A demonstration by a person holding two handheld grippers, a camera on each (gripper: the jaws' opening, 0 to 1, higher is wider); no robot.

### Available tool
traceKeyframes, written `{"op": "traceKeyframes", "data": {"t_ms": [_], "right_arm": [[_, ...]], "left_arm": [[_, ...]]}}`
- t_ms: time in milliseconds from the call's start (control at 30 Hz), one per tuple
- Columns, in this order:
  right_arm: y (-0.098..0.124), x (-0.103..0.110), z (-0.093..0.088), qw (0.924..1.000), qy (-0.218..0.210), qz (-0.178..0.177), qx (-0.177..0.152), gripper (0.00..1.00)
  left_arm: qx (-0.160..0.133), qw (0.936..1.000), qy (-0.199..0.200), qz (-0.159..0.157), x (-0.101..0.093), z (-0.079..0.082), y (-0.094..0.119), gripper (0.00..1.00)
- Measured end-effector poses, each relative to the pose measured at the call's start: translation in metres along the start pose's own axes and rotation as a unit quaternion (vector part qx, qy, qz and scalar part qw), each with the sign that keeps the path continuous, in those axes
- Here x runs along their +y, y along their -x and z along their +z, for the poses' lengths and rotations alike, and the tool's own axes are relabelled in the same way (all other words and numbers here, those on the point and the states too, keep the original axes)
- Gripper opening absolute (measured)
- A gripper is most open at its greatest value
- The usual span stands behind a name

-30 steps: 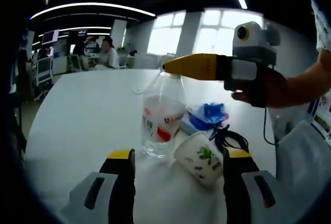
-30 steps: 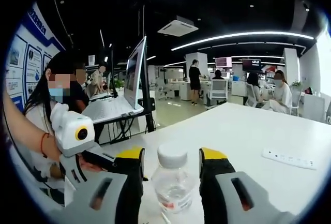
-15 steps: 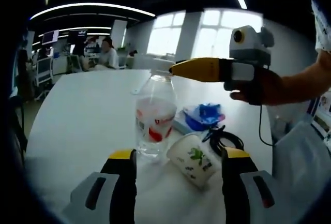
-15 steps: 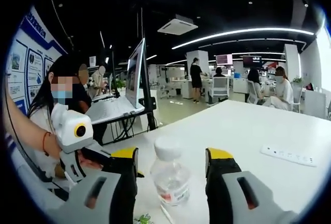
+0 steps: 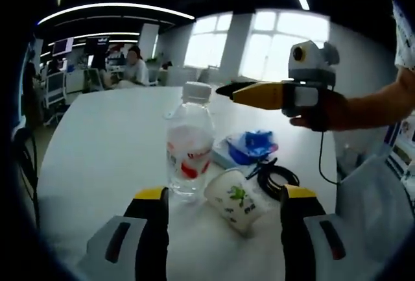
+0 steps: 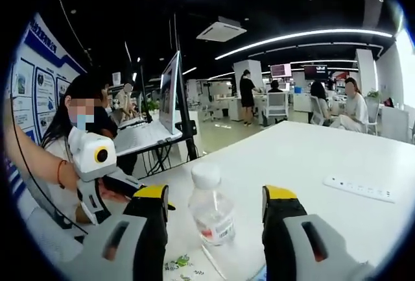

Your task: Arrange the tabletop items into an orderly group along one side of the table until the central work area is clear of visible clutter.

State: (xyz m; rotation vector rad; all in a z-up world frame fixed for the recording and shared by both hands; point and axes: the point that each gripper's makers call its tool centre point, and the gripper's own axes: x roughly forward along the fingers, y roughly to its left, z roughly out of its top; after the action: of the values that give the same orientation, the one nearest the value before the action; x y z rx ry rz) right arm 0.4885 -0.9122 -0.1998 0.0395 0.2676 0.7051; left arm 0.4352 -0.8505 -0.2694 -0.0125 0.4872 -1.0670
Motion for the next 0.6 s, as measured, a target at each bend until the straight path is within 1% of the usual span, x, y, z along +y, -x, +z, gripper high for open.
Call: {"op": "traceKeyframes", "data": {"t_ms": [100,433,600], "right_arm": [[0.004,0.001,-0.004,0.9999,-0.009,0.009,0.007,0.62],[0.026,-0.001,-0.005,0.9998,0.003,0.013,0.015,0.63],[0.039,-0.004,-0.004,0.9998,0.001,0.009,0.015,0.64]], "left_arm": [[0.0,1.0,0.0,-0.001,-0.003,0.002,0.003,0.68],[0.003,1.0,-0.006,0.0,-0.019,0.005,0.013,0.67],[-0.001,1.0,-0.004,0.002,-0.026,0.007,0.019,0.67]]}}
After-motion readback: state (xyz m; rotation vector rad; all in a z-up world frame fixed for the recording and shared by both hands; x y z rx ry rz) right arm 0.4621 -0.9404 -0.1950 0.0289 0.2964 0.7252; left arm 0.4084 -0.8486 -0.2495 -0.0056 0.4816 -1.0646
